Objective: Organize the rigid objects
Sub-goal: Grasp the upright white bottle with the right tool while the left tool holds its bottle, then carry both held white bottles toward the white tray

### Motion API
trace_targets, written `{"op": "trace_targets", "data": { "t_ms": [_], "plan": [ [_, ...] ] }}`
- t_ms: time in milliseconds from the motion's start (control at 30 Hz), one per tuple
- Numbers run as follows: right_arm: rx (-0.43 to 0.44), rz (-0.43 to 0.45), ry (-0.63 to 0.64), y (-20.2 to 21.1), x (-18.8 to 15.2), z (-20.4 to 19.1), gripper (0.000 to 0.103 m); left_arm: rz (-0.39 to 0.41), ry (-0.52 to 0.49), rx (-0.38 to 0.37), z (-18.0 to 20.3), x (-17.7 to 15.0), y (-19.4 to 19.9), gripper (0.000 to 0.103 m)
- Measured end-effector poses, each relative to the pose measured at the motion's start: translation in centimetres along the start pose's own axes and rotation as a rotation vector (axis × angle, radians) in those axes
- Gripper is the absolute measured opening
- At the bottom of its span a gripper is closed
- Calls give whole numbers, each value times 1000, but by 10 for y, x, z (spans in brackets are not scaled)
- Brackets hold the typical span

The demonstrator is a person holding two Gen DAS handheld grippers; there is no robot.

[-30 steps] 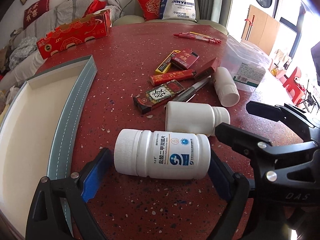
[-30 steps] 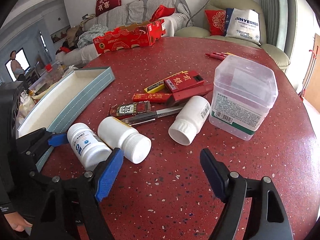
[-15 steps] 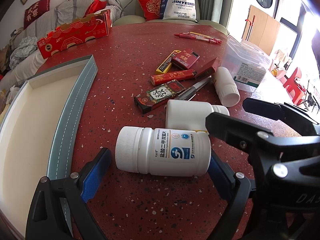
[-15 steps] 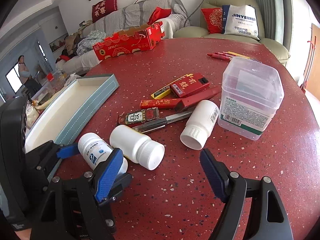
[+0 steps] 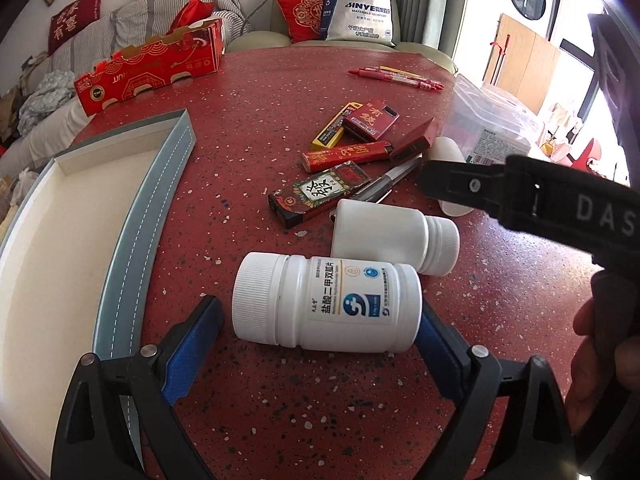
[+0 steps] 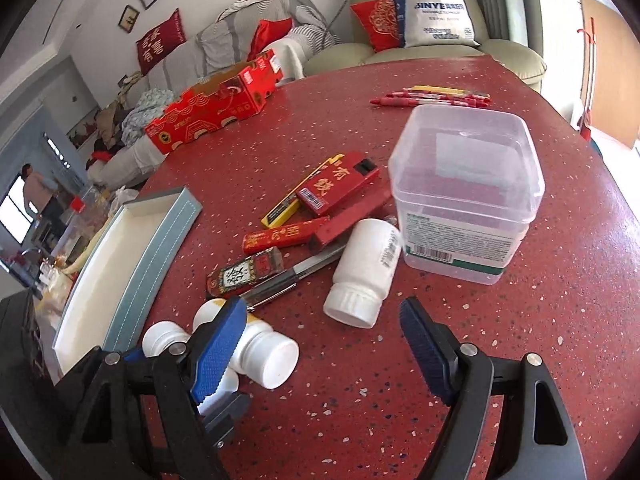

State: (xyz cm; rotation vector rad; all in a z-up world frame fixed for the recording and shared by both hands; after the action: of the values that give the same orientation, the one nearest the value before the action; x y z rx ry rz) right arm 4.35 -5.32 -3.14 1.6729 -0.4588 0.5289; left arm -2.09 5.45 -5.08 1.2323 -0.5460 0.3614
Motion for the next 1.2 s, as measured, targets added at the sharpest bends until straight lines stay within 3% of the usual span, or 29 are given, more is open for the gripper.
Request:
{"op": "trace_targets", "data": {
  "t_ms": [133, 200, 267, 533, 733, 1200],
  "plan": [
    [-24, 3, -9, -8, 7, 0, 77, 16, 18, -22, -2, 0, 3, 94],
    [-49, -12, 5, -16, 8, -2, 55, 30, 28, -23, -4, 0, 5, 89],
    [-94, -3, 47, -22, 8, -3, 34, 52, 31, -16, -5, 0, 9, 73],
    [-79, 53, 98, -1, -5, 7, 34, 46, 10, -11, -1, -1, 7, 73],
    [-166, 51, 179, 6, -19, 34, 34, 19, -31, 38, 4, 1, 0, 73],
    [-210, 50, 217, 1, -19, 35, 34, -5, -28, 31, 4, 25, -18, 73]
  ]
}}
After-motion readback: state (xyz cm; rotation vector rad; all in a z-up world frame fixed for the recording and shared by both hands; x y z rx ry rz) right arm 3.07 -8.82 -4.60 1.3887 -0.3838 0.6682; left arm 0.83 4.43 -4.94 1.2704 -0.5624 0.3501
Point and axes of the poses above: each gripper's, at about its wrist camera, not at the fingertips, and y roughly against the way its jaws point, z to its right, x to its top, the point moved 7 cm from there along -y, roughly the way its jaws point, and after that the axes turned 13 degrees about -x, right-handed, at the moved point
